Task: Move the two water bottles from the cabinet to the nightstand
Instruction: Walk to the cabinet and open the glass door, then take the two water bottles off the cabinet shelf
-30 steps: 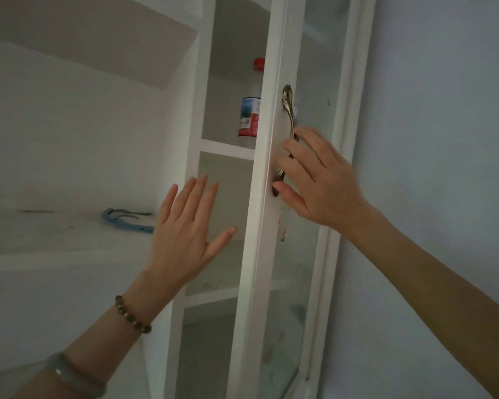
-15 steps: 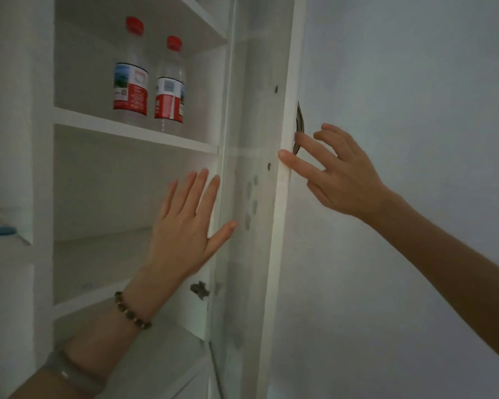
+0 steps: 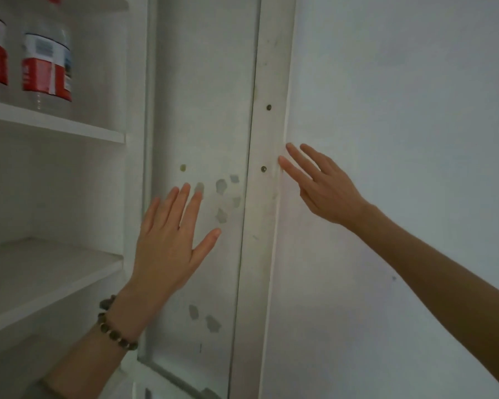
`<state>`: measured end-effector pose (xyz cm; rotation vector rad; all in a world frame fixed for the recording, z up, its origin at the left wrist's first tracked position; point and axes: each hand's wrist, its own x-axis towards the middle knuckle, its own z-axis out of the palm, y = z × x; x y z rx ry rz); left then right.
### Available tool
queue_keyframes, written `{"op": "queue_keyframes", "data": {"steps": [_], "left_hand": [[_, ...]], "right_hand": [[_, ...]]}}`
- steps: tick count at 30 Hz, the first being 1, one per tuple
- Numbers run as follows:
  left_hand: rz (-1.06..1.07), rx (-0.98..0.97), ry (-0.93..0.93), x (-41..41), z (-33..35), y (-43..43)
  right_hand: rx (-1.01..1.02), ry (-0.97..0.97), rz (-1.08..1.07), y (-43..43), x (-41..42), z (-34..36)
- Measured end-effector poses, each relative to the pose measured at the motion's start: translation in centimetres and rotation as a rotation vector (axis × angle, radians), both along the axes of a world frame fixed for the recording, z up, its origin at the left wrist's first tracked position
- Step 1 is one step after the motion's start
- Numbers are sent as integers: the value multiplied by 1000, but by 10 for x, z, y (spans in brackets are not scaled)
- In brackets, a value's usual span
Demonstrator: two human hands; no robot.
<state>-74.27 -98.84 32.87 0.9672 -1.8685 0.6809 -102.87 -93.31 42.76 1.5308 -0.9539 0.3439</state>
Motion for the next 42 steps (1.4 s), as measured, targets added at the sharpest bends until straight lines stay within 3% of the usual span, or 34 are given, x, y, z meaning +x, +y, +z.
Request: {"op": "queue_keyframes", "data": {"steps": [13,20,30,42], "left_hand": [[-9,34,-61,-32,-5,-28],[12,12,-28,-31,-9,-42],[139,-31,-10,-12,-6,-56],[493,-186,2,111,56,-46]], "right_hand": [[114,-38,-315,-9,-18,-2],[165,-119,-300,-16,-18,-6],[108,-207,14,-30,62,-28],[189,-419,512,-103,215,2]]}}
